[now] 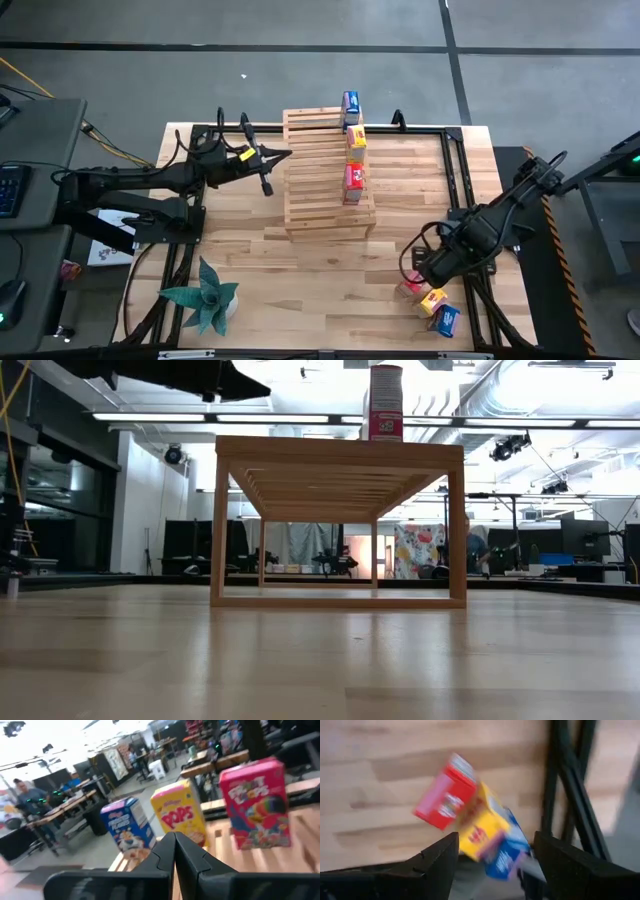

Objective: Stack cereal on shelf
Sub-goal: Put the red cereal box on the shelf aligned with the other red cereal box

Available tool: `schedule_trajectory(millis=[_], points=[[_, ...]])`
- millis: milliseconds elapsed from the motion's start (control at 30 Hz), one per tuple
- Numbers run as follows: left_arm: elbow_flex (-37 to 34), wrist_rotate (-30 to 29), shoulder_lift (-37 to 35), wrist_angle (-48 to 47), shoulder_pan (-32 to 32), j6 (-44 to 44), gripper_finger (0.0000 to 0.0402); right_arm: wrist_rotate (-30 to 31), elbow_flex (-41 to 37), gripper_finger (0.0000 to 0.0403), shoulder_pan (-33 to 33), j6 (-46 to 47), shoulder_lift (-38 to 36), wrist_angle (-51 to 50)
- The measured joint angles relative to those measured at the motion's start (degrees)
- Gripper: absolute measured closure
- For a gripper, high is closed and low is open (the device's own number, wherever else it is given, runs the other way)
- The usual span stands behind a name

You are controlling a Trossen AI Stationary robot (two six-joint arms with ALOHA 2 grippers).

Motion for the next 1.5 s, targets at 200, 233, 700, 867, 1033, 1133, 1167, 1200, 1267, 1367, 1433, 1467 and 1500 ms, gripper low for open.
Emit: schedule_trajectory(millis=[200, 233, 700, 867, 1033, 1133, 1167, 1200, 1267, 1367, 1433, 1467, 1500], points=[[1.3, -2.7, -0.3, -0.1, 0.0, -1.0, 0.0401, 2.8, 0.0, 0.0151, 0.5, -1.2, 0.4, 0.3], [1.6, -2.7, -0.3, -0.1, 0.0, -1.0, 0.0401, 4.5, 0.0, 0.0151, 0.5, -2.3, 0.4, 0.1], [1.6, -6.2, -0.3, -11.4, 0.1, -12.3, 0.0402, 9.5, 0.0, 0.0151, -0.2, -3.8, 2.8, 0.9], [1.6, -4.5, -0.3, -13.2, 0.1, -15.7, 0.0402, 6.7, 0.0, 0.0151, -0.5, -5.8, 5.5, 0.2], [1.6, -1.1, -0.3, -13.3, 0.1, -17.8, 0.0401, 5.5, 0.0, 0.0151, -0.7, -1.6, 7.4, 3.6], [1.6, 1.1, -0.3, -13.6, 0.0, -18.9, 0.0401, 6.3, 0.0, 0.0151, -0.3, 1.3, 8.2, 6.2], [1.6, 2.0, -0.3, -14.2, 0.0, -18.9, 0.0402, 6.4, 0.0, 0.0151, -0.3, 1.5, 8.7, 6.9], [1.6, 2.8, -0.3, -15.1, 0.0, -18.9, 0.0401, 6.8, 0.0, 0.0151, -0.5, 1.5, 9.1, 7.6], [1.6, 4.3, -0.3, -16.6, -0.1, -19.1, 0.0402, 7.0, 0.0, 0.0151, -0.8, 1.1, 9.7, 8.4], [1.6, 6.1, -0.3, -17.9, -0.1, -19.1, 0.0402, 6.5, 0.0, 0.0151, -1.1, -2.1, 9.6, 7.4], [1.6, 7.4, -0.3, -18.4, 0.0, -19.1, 0.0402, 8.1, 0.8, 0.0151, -0.7, -7.9, 9.6, 7.6], [1.6, 7.9, -0.3, -18.2, -0.1, -19.1, 0.0401, 9.8, 1.3, 0.0151, -0.3, -11.4, 9.6, 7.9], [1.6, 8.4, -0.3, -18.0, -0.1, -19.0, 0.0402, 10.6, 1.7, 0.0151, 0.1, -15.0, 9.5, 8.0]])
